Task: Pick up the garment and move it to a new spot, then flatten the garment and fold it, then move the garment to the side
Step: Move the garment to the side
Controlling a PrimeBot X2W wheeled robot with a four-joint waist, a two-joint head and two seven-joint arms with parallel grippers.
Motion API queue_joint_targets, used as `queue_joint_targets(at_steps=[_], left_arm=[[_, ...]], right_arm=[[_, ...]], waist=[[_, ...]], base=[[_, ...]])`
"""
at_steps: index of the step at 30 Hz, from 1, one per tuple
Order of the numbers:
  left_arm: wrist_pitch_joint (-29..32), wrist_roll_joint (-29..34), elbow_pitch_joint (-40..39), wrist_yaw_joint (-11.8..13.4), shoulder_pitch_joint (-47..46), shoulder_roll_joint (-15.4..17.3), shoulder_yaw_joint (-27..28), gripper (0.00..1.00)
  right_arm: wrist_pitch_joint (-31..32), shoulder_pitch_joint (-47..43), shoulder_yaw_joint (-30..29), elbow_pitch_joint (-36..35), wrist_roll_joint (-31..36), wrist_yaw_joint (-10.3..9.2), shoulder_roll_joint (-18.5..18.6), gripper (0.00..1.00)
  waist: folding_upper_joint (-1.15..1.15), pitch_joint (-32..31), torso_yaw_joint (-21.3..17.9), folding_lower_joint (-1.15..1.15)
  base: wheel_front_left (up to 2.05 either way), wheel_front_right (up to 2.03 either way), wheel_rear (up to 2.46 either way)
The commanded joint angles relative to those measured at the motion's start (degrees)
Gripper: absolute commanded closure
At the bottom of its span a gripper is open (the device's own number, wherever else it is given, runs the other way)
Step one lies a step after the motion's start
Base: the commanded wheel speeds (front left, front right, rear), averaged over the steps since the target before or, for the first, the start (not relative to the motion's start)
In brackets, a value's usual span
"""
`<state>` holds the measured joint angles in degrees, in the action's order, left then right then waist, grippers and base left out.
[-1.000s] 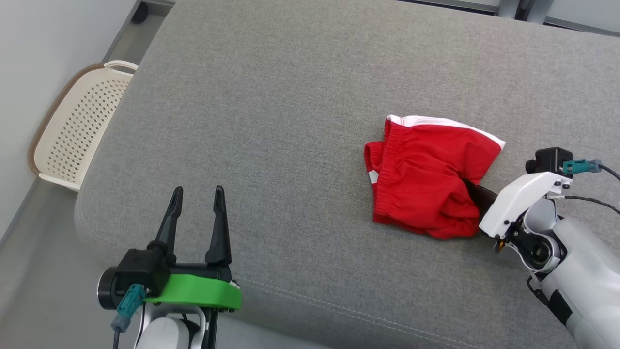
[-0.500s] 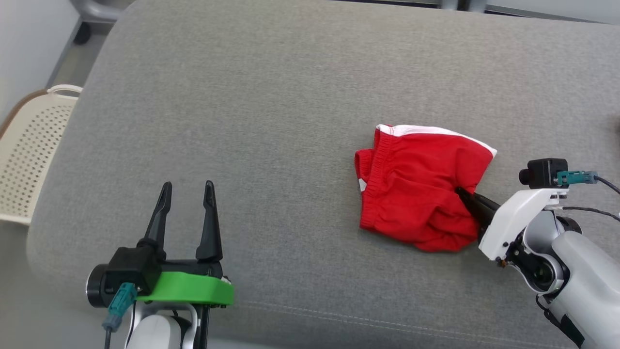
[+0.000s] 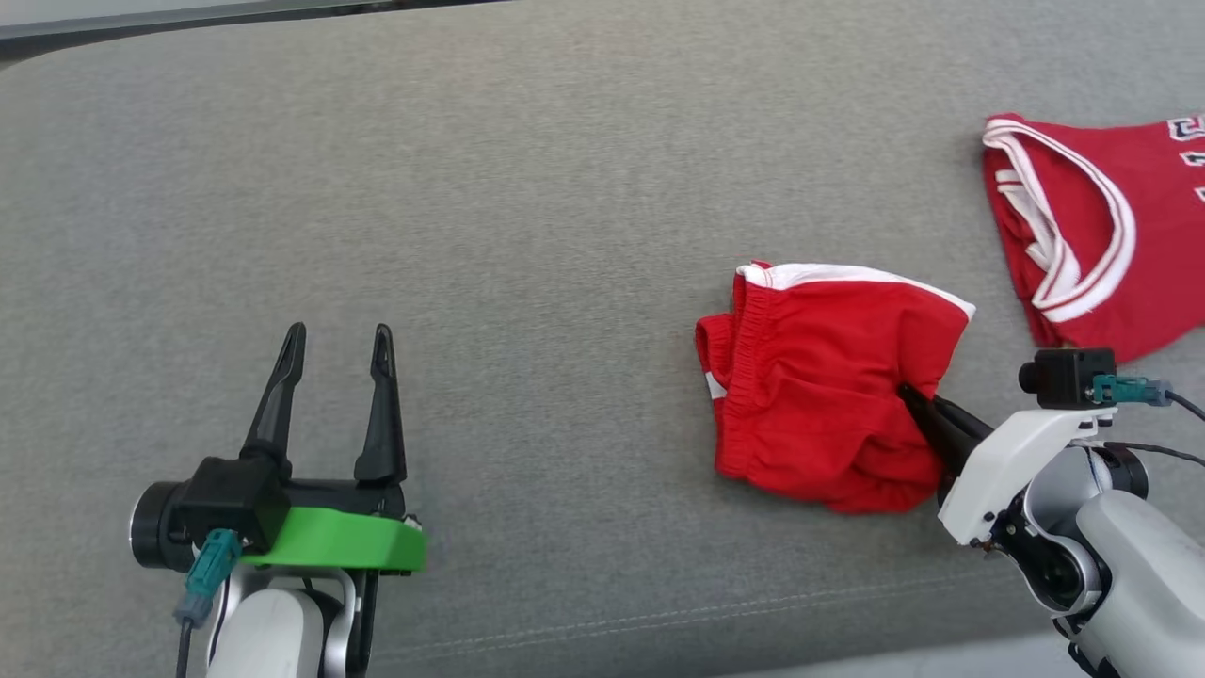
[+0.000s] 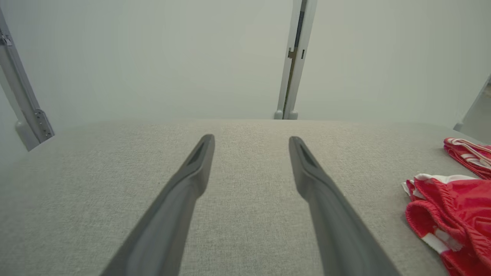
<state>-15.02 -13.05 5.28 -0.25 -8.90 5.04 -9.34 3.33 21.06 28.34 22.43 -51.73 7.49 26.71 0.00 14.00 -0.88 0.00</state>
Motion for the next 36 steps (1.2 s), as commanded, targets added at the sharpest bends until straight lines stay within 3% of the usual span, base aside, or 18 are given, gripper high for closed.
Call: queue_joint_targets(at_steps=[1, 7, 14, 26, 36], left_arm=[[0.10, 0.46, -0.36, -0.11, -1.12, 0.83, 0.12, 0.00], [1.05, 0.93, -1.03, -0.40, -2.67, 1.56, -0.63, 0.00], [1.70, 1.19, -1.93, -0.44, -4.07, 2.40, -1.06, 0.00], [2.17, 1.59, -2.95, -1.25, -7.13, 3.16, -2.54, 0.00], [1.40, 1.97, -3.21, -1.86, -10.05, 3.06, -3.74, 0.00]], right_arm=[[-0.39, -0.64, -0.67, -0.14, 0.98, -0.01, 0.07, 1.00], [-1.38, -1.40, -3.98, -1.06, 4.25, -0.01, -0.19, 1.00], [-3.45, 2.93, -6.45, -3.01, 8.86, -0.01, 0.74, 1.00], [-4.70, 18.50, -3.70, -2.37, 12.69, -0.02, 8.19, 1.00], [-6.69, 27.85, -4.67, 8.26, 8.28, -0.04, 13.78, 1.00]], waist=[[0.00, 2.05, -7.89, 0.00], [0.00, 3.83, -12.03, 0.00], [0.00, 6.06, -13.61, 0.00], [0.00, 11.71, -11.32, 0.00], [0.00, 16.54, -8.37, 0.00]], base=[[0.00, 0.00, 0.00], [0.00, 0.00, 0.00], [0.00, 0.00, 0.00], [0.00, 0.00, 0.00], [0.00, 0.00, 0.00]])
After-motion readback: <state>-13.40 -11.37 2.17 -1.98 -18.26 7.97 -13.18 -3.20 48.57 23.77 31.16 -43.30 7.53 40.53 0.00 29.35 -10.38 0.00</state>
